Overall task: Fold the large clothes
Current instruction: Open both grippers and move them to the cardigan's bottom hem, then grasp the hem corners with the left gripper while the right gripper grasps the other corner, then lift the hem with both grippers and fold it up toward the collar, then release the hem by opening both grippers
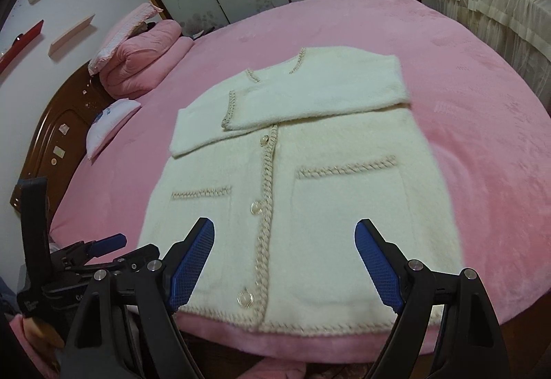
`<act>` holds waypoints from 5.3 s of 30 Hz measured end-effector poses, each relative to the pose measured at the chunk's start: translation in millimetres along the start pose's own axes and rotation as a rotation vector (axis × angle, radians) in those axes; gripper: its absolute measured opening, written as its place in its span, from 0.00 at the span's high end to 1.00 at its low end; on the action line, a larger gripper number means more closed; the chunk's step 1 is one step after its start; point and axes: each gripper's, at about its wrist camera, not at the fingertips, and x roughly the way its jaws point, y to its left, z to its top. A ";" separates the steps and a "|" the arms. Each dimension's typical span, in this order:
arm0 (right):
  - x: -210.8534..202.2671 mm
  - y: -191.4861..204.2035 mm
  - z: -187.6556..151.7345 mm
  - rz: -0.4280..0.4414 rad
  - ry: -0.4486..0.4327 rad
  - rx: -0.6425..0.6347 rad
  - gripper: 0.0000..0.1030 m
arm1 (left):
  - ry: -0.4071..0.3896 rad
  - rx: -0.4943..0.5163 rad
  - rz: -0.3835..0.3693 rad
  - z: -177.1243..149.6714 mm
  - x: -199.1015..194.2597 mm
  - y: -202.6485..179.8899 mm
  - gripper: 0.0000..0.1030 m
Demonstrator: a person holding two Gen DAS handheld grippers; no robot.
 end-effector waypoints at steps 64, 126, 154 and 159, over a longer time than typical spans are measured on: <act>59.0 -160.9 -87.3 -0.043 0.075 0.758 0.88 | 0.051 -0.464 0.240 -7.7 80.7 80.5 0.87; 211.0 -112.4 359.4 0.091 -0.311 0.626 0.91 | -0.196 -0.585 0.091 428.4 129.9 153.9 0.92; 299.3 -185.6 306.4 -0.217 0.039 0.333 0.48 | 0.034 -0.388 0.240 346.9 262.7 178.3 0.34; 303.2 -186.4 252.5 -0.239 0.110 0.276 0.49 | 0.086 -0.398 0.166 302.7 284.9 187.5 0.34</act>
